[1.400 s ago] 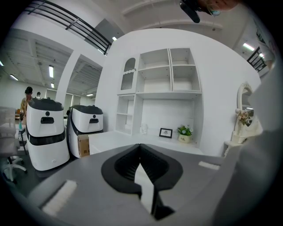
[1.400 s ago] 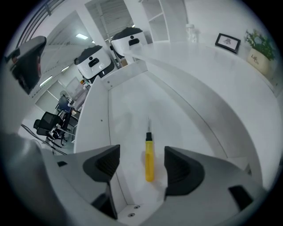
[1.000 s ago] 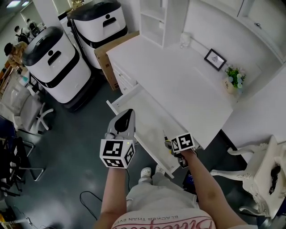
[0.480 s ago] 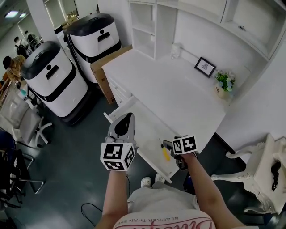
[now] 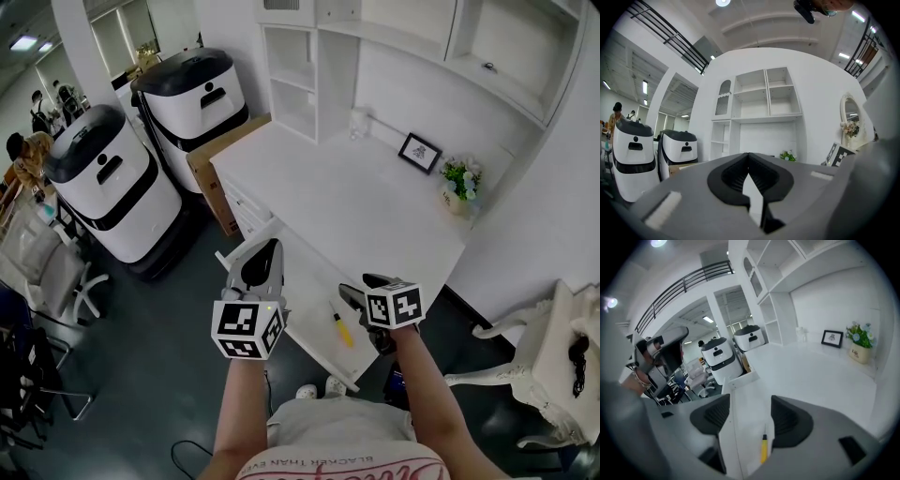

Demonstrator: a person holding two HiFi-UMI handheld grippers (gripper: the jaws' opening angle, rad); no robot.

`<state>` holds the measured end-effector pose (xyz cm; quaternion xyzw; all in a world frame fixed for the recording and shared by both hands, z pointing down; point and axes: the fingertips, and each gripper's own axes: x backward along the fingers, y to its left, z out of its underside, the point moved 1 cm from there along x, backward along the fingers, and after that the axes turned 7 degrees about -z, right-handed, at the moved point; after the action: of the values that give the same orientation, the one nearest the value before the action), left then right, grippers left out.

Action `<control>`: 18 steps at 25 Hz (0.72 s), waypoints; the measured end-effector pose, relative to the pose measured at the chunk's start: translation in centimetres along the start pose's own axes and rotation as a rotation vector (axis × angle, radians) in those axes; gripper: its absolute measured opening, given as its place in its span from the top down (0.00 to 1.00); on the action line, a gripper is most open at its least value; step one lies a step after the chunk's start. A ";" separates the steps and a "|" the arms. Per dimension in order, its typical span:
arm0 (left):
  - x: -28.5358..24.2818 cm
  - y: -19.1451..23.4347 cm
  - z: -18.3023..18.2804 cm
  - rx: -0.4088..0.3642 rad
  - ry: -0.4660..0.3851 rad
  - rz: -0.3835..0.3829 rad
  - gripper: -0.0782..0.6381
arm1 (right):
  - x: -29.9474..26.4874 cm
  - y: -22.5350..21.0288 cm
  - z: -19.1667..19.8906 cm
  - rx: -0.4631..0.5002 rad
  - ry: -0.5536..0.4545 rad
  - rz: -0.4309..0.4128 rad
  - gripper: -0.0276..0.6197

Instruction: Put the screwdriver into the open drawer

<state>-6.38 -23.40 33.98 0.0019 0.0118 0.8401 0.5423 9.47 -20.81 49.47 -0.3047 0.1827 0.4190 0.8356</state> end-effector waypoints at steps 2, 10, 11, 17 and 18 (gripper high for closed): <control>0.0 0.1 -0.3 -0.003 -0.007 0.000 0.88 | 0.9 0.5 -1.6 0.030 -0.047 -0.001 0.55; 0.0 -0.2 -1.8 -0.016 -0.041 0.006 0.88 | 5.4 2.2 -7.5 0.128 -0.241 0.039 0.73; -0.1 -0.3 -1.9 -0.016 -0.044 0.007 0.88 | 6.0 2.4 -8.1 0.133 -0.263 0.044 0.76; -0.2 -0.7 -2.8 -0.019 -0.063 0.017 0.88 | 9.2 3.6 -11.2 0.163 -0.390 0.071 0.87; -0.2 -0.8 -3.0 -0.021 -0.068 0.019 0.88 | 9.8 3.7 -11.6 0.170 -0.409 0.079 0.90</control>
<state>-5.63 -23.30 30.94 0.0251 -0.0153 0.8446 0.5345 11.58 -21.05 33.96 -0.1344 0.0562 0.4876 0.8608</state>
